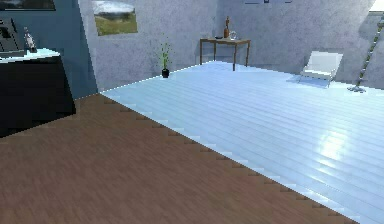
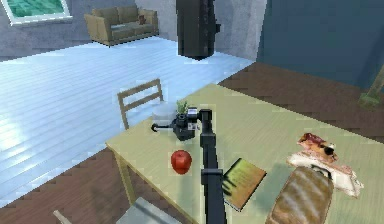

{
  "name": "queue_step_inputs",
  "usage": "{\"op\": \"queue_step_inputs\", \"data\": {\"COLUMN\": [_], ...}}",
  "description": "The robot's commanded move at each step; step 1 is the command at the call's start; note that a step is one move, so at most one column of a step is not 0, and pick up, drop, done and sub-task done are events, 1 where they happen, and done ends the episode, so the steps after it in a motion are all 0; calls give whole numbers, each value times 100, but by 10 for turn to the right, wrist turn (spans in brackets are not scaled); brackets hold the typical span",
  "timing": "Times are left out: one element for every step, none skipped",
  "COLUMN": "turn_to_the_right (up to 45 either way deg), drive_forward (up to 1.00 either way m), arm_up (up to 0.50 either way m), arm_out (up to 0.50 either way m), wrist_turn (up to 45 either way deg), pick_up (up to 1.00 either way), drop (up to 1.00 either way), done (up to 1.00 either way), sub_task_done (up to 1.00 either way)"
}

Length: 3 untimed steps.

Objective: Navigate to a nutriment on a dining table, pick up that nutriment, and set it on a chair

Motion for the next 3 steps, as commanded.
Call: {"op": "queue_step_inputs", "data": {"turn_to_the_right": [0,0,0], "drive_forward": [0,0,0], "arm_up": [26,0,0], "arm_out": [0,0,0], "wrist_turn": [0,-450,-450], "pick_up": [0,0,0], "drop": [0,0,0], "done": [0,0,0], "sub_task_done": [0,0,0]}}
